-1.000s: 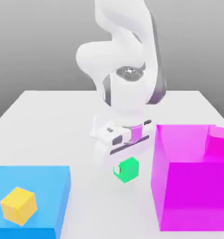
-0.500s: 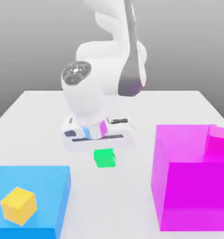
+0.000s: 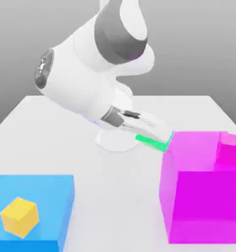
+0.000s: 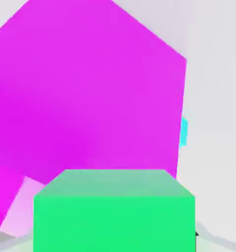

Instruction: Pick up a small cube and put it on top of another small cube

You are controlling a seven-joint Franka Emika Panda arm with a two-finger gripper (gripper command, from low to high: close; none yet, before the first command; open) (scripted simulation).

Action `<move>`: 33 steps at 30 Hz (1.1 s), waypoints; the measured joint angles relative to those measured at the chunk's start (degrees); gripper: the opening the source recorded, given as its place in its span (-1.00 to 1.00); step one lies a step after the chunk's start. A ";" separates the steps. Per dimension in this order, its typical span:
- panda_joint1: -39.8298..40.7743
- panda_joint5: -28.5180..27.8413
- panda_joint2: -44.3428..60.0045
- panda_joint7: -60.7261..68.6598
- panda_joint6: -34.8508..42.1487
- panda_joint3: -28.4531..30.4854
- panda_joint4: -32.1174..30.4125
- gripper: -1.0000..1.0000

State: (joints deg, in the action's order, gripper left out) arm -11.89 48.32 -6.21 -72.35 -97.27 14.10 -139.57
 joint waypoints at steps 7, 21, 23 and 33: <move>-10.16 7.99 -0.76 -5.90 -3.53 -9.10 1.74 -1.00; -19.06 -4.65 -7.02 -9.23 -33.38 -25.92 -13.18 -1.00; -18.94 -8.91 -7.62 -10.50 -38.41 -28.24 -16.20 -1.00; -8.55 -35.65 -9.15 -21.02 -55.17 -38.75 -27.76 -1.00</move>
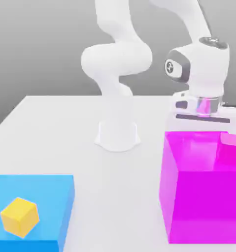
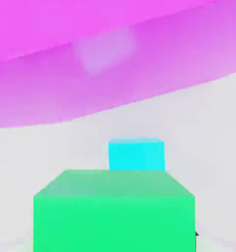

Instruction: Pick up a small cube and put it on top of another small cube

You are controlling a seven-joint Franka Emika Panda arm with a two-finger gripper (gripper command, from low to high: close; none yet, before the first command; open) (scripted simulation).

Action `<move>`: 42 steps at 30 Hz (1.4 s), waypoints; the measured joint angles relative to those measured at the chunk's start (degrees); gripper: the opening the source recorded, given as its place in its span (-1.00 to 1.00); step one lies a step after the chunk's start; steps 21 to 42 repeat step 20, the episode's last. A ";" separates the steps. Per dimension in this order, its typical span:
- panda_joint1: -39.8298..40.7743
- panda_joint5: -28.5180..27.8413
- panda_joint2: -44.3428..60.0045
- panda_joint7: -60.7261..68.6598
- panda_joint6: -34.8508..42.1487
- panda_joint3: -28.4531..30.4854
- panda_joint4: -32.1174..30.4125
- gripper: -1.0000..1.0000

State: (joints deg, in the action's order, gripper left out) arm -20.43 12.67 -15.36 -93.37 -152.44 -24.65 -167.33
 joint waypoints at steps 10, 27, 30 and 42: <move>5.74 -9.10 6.93 -6.06 -6.27 -2.85 0.55 -1.00; 7.69 -16.79 16.50 -11.40 -15.96 -3.24 -0.03 1.00; 7.69 -16.79 16.50 -11.40 -15.96 -3.24 -0.03 1.00; 7.69 -16.79 16.50 -11.40 -15.96 -3.24 -0.03 1.00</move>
